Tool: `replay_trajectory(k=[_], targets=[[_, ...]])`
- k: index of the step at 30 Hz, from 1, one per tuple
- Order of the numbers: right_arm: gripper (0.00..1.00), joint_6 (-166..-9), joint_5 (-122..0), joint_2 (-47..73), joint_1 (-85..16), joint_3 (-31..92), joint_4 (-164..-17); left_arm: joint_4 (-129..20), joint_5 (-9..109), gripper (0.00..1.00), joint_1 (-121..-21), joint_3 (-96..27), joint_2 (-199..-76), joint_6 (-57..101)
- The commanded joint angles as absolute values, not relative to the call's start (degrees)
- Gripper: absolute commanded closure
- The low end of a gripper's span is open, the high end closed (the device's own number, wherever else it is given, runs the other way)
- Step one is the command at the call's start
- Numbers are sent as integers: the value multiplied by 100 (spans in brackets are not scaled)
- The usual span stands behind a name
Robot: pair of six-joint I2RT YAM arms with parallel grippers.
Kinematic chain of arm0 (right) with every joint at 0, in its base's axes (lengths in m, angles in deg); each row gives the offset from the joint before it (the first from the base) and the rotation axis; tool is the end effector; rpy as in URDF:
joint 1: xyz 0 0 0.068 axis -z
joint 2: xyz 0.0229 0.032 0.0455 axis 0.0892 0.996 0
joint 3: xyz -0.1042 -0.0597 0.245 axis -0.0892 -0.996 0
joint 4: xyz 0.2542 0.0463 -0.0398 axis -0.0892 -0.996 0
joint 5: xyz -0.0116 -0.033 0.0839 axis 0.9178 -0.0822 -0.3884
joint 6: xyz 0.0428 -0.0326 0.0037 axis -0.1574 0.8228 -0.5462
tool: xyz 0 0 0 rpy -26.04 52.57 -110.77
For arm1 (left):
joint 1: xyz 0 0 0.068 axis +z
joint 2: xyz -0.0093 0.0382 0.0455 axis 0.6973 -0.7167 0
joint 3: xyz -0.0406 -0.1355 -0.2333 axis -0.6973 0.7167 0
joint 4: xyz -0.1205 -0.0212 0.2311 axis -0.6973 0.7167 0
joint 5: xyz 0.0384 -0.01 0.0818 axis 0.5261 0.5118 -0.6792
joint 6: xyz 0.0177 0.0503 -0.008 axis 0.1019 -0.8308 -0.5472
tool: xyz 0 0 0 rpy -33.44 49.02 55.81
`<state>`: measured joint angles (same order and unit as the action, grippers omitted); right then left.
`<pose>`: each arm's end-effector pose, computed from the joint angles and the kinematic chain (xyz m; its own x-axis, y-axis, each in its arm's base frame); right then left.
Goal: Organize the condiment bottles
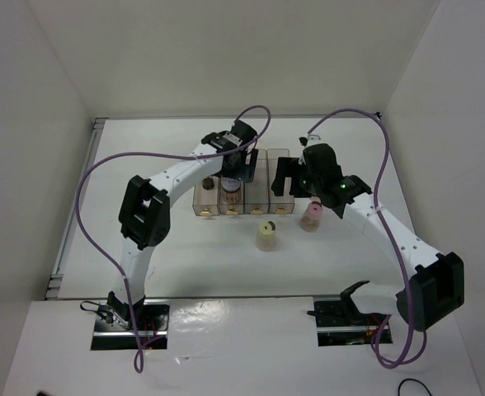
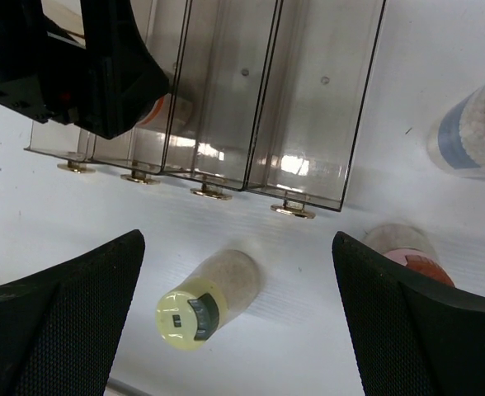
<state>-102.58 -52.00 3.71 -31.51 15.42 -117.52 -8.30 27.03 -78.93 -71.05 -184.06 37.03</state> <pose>0.2468 0.1214 0.3075 -0.6766 0.0756 -0.7324 -0.1881 0.9440 0.2711 0.3917 -0.2604 0.2488 -0.8163 0.0343 -0.5767 0.0779 0.9957 -0.0510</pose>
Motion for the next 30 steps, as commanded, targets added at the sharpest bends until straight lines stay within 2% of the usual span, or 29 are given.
replay_trajectory(k=[1,9,15,22,30], targets=[[1,-10310,-5277,265,-3219,1512,-11627,-775,2379,4,-8095,-7724,-18197,3576],[1,-10135,-5444,63,-3798,1512,-11820,-195,2203,0,-8095,-8622,-17855,3576],[1,-10327,-5138,124,-4352,1337,-12075,471,1606,0,-8095,-9508,-17652,3453],[1,-10600,-4707,290,-4950,1275,-12268,2143,955,0,-7893,-12145,-18258,3391],[1,-10802,-4206,652,-5099,1222,-12374,2082,972,0,-7366,-11383,-17346,3330]])
